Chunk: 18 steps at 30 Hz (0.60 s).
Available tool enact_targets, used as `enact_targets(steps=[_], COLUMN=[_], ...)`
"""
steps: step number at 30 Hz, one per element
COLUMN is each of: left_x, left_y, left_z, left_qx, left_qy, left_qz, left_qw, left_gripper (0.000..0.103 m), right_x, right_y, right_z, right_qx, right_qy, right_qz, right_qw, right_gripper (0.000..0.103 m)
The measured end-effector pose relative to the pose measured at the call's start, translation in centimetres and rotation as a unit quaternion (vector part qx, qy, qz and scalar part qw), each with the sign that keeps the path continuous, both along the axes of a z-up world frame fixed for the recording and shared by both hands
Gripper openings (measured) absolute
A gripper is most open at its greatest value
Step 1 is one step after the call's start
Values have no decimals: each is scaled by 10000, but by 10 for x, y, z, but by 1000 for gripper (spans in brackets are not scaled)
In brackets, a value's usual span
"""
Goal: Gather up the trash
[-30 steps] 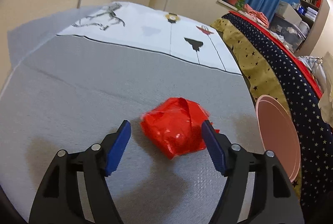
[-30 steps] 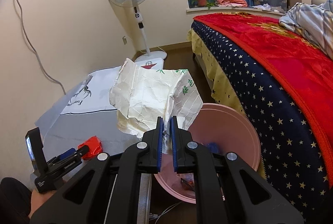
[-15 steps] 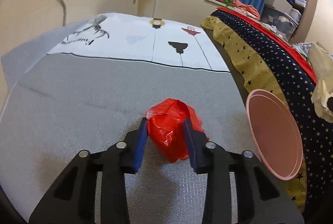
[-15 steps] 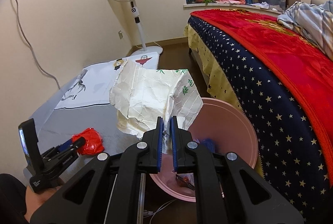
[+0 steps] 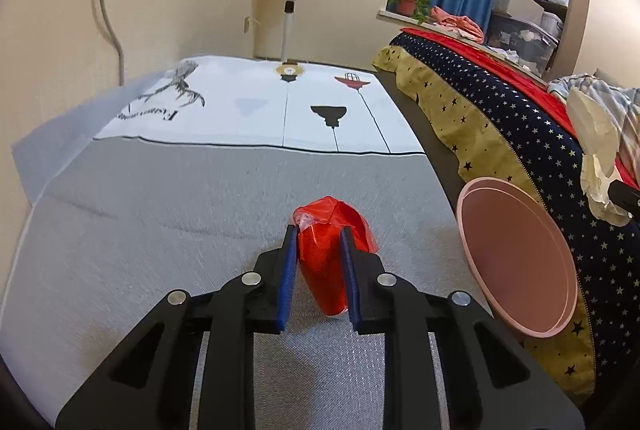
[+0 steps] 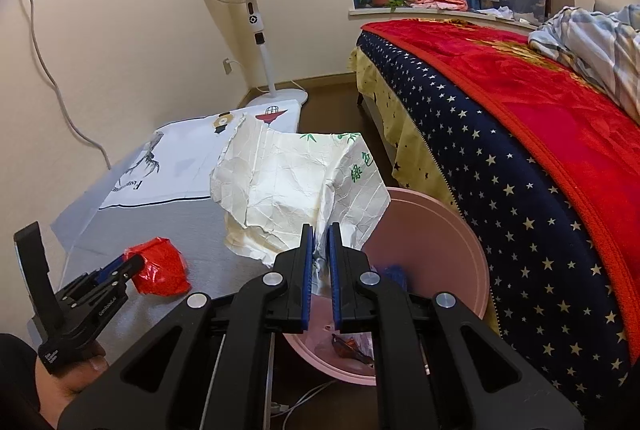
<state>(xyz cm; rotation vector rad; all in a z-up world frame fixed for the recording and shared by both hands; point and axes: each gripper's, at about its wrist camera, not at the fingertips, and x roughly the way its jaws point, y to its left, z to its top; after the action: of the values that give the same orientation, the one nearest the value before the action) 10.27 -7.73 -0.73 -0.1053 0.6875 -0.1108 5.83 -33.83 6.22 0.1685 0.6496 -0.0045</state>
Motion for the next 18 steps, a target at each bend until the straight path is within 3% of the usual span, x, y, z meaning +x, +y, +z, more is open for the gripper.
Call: enact_targets(steps=[18], left_x=[-9], left_y=[-11], left_z=[21], left_qx=[148], left_qy=[-293], left_qz=[-178], left_qw=[9993], left_gripper=[21], right_x=[-3], right_y=[-6], right_z=[2], right_qx=[-296], right_qy=[44], right_qz=[-297], right_qw=[9991], right_gripper=[8])
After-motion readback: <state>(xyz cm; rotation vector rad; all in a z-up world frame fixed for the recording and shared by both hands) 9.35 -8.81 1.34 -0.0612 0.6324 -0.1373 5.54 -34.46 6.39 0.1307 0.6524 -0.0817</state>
